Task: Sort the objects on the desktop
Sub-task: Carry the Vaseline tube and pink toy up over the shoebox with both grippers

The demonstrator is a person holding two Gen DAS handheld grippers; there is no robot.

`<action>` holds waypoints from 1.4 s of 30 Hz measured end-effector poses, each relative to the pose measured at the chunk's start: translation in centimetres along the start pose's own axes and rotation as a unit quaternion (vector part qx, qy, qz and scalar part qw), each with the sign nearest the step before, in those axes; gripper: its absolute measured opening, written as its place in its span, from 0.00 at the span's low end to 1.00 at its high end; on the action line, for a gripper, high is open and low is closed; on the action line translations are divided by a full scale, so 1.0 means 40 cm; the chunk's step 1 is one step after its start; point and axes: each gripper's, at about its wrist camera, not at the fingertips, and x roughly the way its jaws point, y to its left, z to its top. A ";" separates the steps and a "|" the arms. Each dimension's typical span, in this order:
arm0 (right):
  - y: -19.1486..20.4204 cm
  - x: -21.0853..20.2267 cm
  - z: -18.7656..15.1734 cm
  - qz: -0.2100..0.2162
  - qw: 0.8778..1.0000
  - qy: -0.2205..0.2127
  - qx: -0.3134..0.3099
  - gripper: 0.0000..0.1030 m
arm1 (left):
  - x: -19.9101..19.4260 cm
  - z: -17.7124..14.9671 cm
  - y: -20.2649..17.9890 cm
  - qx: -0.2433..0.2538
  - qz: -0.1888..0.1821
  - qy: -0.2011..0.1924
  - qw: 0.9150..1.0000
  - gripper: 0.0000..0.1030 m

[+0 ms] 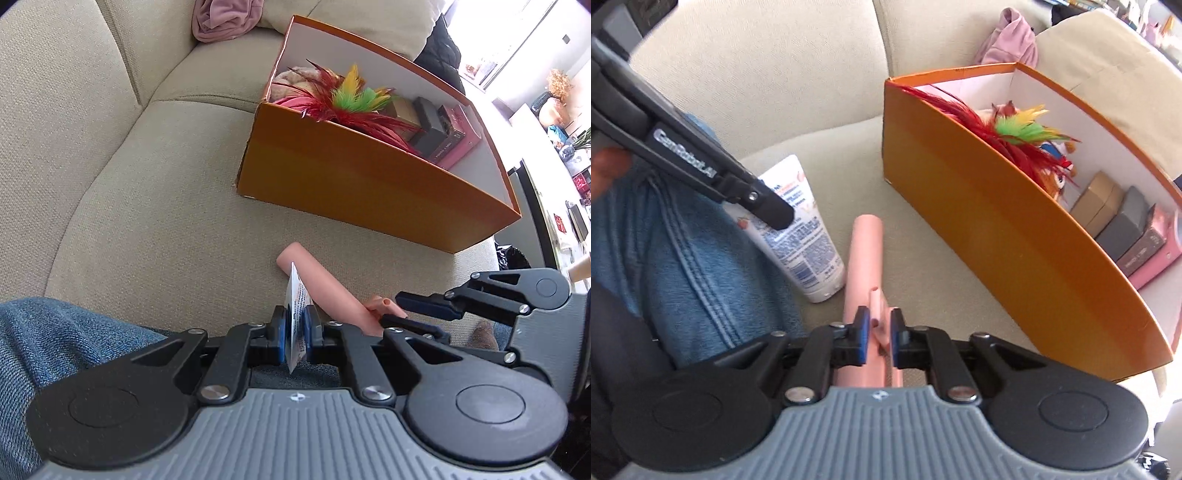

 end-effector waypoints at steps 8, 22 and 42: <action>0.051 0.017 -0.004 -0.059 0.997 -0.010 -0.046 0.06 | -0.024 -0.007 0.001 0.003 -0.004 -0.017 1.000 0.10; -0.044 -0.257 0.071 -0.068 0.978 -0.067 -0.186 0.06 | -0.189 0.085 -0.056 0.064 -0.039 -0.084 0.994 0.10; -0.218 -0.071 0.238 -0.061 0.882 0.139 -0.446 0.06 | -0.169 0.326 -0.075 0.067 -0.075 -0.147 0.984 0.09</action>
